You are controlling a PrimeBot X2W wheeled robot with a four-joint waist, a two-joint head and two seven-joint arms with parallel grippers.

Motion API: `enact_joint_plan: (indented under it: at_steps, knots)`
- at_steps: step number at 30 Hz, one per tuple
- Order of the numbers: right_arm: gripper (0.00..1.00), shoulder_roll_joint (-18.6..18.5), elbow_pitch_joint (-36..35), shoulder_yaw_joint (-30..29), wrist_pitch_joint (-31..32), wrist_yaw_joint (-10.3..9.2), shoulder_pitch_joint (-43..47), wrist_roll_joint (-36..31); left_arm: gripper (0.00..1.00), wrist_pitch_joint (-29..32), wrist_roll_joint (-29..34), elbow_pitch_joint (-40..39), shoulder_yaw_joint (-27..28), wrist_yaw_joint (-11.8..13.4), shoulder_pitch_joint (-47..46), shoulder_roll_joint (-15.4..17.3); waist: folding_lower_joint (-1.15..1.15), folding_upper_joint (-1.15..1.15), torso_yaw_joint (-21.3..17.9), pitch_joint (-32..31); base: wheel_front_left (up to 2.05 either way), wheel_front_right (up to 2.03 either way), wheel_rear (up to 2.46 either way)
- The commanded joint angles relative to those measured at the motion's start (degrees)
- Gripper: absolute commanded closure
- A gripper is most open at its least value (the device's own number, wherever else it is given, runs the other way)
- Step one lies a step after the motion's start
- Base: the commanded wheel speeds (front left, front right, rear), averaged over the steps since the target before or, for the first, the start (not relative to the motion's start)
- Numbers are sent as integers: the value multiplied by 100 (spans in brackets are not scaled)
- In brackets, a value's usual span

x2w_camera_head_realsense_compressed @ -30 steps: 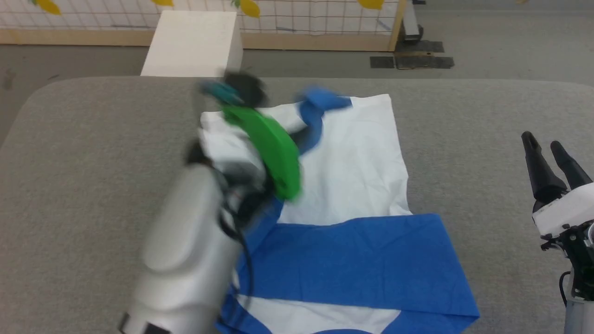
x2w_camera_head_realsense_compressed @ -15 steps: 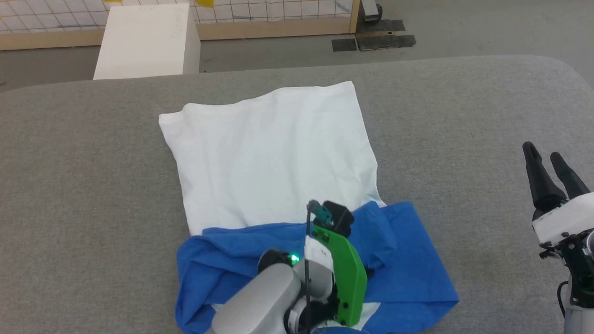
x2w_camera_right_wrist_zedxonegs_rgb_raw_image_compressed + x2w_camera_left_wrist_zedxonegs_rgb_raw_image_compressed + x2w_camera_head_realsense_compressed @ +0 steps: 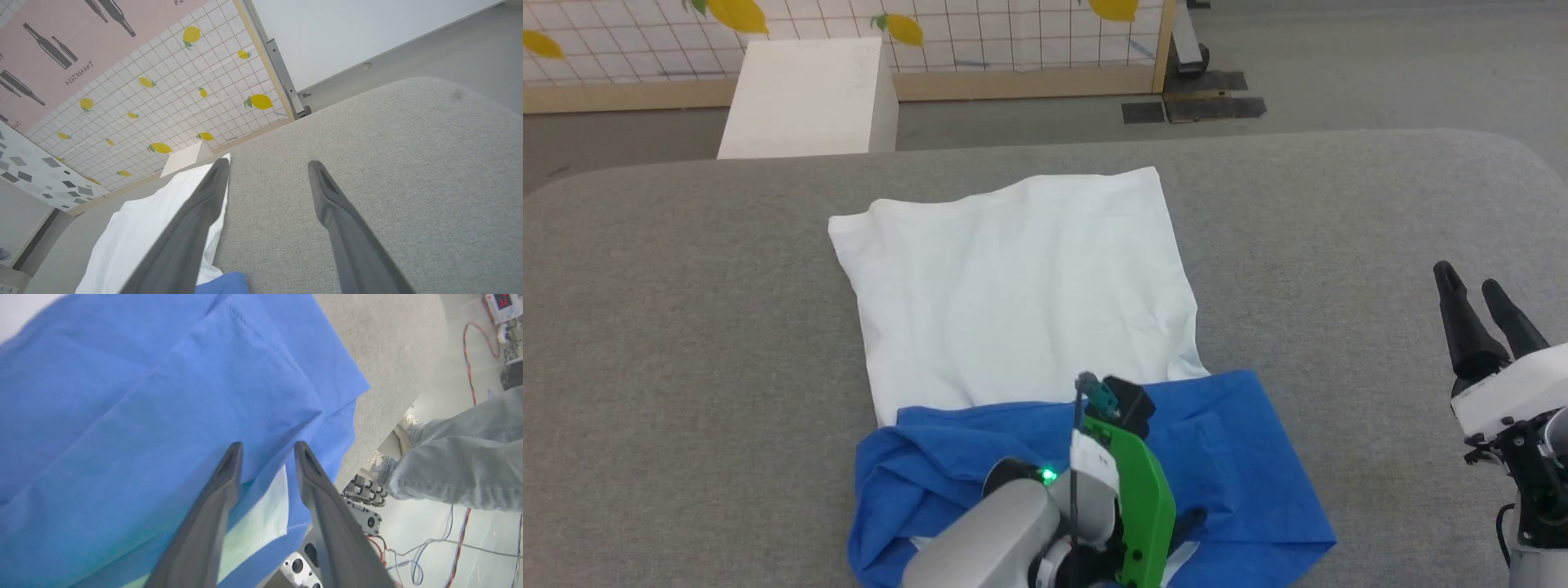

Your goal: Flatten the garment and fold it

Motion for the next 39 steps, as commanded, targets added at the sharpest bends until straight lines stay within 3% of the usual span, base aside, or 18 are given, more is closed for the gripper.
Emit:
enact_joint_plan:
  at_steps: [1,4,8,12,13,18,21,25,33,39]
  knots:
    - [0,3,13,-5,-21,-8,112,14,0,-18,-99,-102,119,10,-84,17,0,0,63,-92,0,0,0]
    - [0,3,27,24,-6,-8,134,3,0,-183,-312,-422,560,95,-221,116,0,0,115,-167,0,0,0]
    - [0,3,8,181,47,-8,121,-28,0,-989,-119,-761,1406,516,-477,634,0,0,170,-215,0,0,0]
    - [0,3,-36,300,38,-8,72,-94,0,-1968,174,-870,2070,856,-397,1126,0,0,213,-126,0,0,0]
    - [0,3,-36,333,34,-8,49,-100,0,-2456,331,-882,2305,962,-268,1337,0,0,235,-55,0,0,0]
    - [0,3,-48,426,91,-8,-61,-127,0,-3640,814,-926,2592,1052,58,1749,0,0,296,210,0,0,0]
    - [0,3,-24,510,194,-8,-267,-183,0,-4212,948,-1006,2724,1089,227,1806,0,0,356,464,0,0,0]
    - [0,3,98,670,505,-8,-835,-395,0,-4546,1107,-1191,2896,1198,308,1799,0,0,475,879,0,0,0]
    - [0,-331,1060,787,1757,-8,-2956,-1092,0,-4684,1369,-1804,3278,1298,173,1591,0,0,925,1950,0,0,0]
    - [0,-646,1935,930,2572,-8,-4384,-1802,0,-4692,1642,-2207,3390,1228,-74,1326,0,0,1369,2662,0,0,0]
